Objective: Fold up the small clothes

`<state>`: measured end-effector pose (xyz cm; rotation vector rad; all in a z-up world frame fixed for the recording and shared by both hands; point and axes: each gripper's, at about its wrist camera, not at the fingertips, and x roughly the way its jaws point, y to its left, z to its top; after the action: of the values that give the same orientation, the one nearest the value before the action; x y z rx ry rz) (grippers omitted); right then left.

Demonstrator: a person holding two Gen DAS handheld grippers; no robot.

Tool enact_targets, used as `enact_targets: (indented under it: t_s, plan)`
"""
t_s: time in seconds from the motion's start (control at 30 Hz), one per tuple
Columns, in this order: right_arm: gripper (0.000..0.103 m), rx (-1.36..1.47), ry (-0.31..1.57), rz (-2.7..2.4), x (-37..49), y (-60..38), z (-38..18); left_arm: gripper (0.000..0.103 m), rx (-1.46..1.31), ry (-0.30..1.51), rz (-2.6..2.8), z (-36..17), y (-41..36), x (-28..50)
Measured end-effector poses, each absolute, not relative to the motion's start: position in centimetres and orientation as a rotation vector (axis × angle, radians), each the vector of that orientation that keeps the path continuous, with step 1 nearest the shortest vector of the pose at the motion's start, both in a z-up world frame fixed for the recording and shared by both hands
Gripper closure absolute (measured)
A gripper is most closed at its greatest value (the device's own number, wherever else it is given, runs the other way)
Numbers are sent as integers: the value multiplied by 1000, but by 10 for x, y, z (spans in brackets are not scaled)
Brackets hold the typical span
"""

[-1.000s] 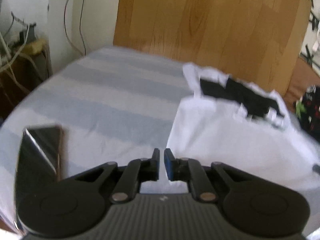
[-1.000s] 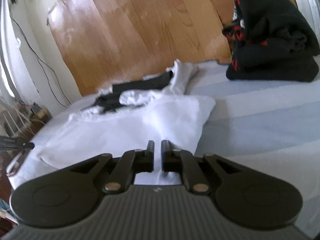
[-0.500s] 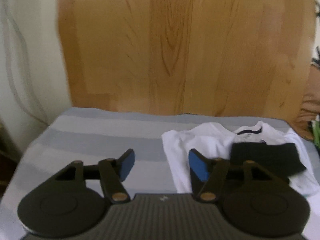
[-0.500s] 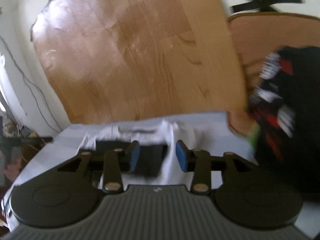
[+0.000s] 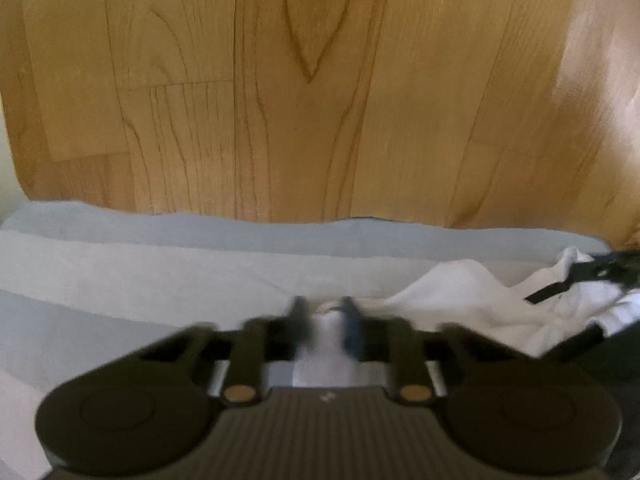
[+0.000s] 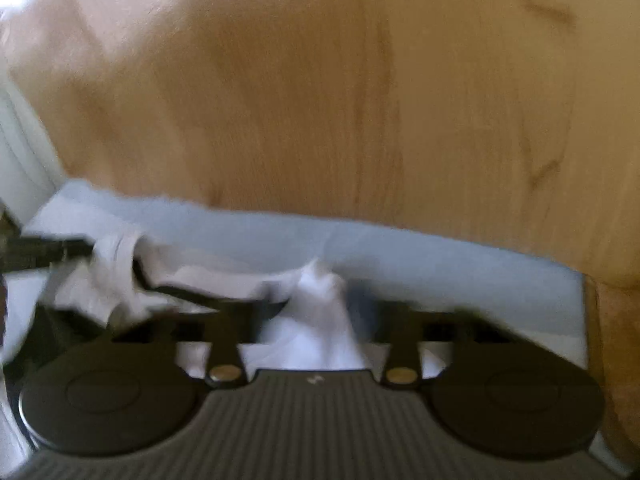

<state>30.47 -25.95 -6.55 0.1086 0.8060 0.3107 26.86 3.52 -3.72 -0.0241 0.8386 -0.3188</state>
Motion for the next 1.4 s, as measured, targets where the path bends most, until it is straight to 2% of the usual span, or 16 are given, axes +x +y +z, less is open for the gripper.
enact_targets:
  t_s: [0.23,0.47,0.6,0.73,0.9,0.97,1.0,1.07,1.17,1.27,1.3,1.33,1.37,1.4]
  plan:
    - [94,110,622,333,238,-263,-8,91,-32,677,-335,6,47,212]
    - [94,81,402,399,85,-263,46,93,-59,495,-394,45,83,78]
    - [94,75,365,412,0,-255,31,93,-118,478,-424,39,112,2]
    - [93,54,395,401,-66,-234,-20,90,-134,551,-425,2,131,-50]
    - [84,142,556,339,-81,-236,-73,70,-182,695,-336,-38,156,-72]
    - [82,230,524,344,-85,-251,-66,57,-285,710,-319,-33,175,-67]
    - [79,261,485,344,-91,-258,-58,54,-344,703,-309,-27,185,-64]
    - [57,332,376,315,-98,-275,-40,52,-412,701,-311,-19,197,-57]
    - [42,410,288,234,-94,-297,-26,43,-450,723,-351,-17,191,-50]
    - [41,436,313,187,-77,-299,-34,41,-410,767,-381,-24,161,-38]
    - [41,447,340,181,-68,-295,-40,47,-396,779,-379,-29,151,-36]
    - [43,456,371,184,-62,-292,-47,55,-388,796,-374,-33,144,-32]
    - [72,463,406,205,-54,-286,-52,85,-388,814,-376,-38,140,-29]
    - [94,467,434,217,-51,-281,-57,93,-395,838,-377,-42,137,-26]
